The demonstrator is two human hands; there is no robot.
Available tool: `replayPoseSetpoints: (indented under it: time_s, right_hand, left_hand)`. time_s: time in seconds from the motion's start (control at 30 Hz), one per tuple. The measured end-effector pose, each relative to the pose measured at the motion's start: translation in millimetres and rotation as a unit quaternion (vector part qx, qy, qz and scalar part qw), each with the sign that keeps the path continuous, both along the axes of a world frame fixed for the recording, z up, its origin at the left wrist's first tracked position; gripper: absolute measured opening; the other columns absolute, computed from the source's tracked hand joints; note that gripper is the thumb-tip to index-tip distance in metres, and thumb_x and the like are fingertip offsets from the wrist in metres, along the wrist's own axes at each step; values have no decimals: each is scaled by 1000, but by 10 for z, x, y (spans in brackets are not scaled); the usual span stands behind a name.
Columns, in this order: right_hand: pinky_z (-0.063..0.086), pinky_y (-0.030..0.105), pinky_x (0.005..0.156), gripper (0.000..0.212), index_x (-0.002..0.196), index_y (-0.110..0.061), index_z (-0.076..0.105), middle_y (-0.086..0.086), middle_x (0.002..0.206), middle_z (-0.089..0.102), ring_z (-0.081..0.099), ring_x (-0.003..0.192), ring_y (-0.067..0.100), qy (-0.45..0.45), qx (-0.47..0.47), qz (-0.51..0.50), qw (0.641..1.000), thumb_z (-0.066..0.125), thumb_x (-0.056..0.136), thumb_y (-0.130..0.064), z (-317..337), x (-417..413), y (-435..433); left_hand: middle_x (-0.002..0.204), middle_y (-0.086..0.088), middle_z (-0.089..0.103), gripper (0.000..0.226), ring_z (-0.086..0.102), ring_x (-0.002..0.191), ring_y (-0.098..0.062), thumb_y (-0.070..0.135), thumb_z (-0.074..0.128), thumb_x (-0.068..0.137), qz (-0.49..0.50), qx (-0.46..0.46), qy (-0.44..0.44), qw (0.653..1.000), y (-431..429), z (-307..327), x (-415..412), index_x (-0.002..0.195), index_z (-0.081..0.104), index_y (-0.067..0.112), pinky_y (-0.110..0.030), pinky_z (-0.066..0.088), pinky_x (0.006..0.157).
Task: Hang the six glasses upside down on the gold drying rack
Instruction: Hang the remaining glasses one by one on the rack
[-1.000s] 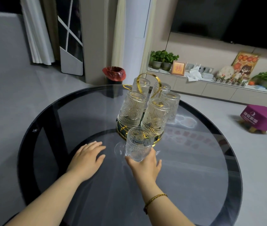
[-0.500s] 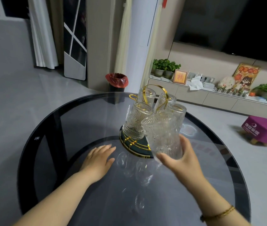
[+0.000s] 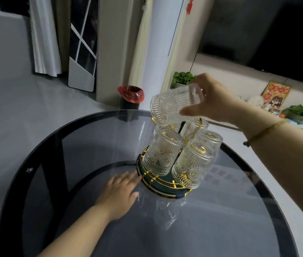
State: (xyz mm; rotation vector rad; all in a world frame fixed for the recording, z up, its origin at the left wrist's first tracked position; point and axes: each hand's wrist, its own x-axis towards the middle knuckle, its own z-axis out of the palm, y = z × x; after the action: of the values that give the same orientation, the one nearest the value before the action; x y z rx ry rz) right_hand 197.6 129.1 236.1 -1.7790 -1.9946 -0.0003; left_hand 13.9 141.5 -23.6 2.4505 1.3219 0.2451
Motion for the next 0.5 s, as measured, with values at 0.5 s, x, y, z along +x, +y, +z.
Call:
replayPoseSetpoints:
  time_s: [0.5]
  right_hand:
    - [32,40,104,79,130,-16,32,10,128,51,44,116,28,-170,-132,8,977,70,64,-38,-149,-237,689]
  left_hand:
    - [157,5,3,53,-2,144,-13,38,22,95,-9,18,15,1000,52,-74,-5,144,2,32,-38,-3,118]
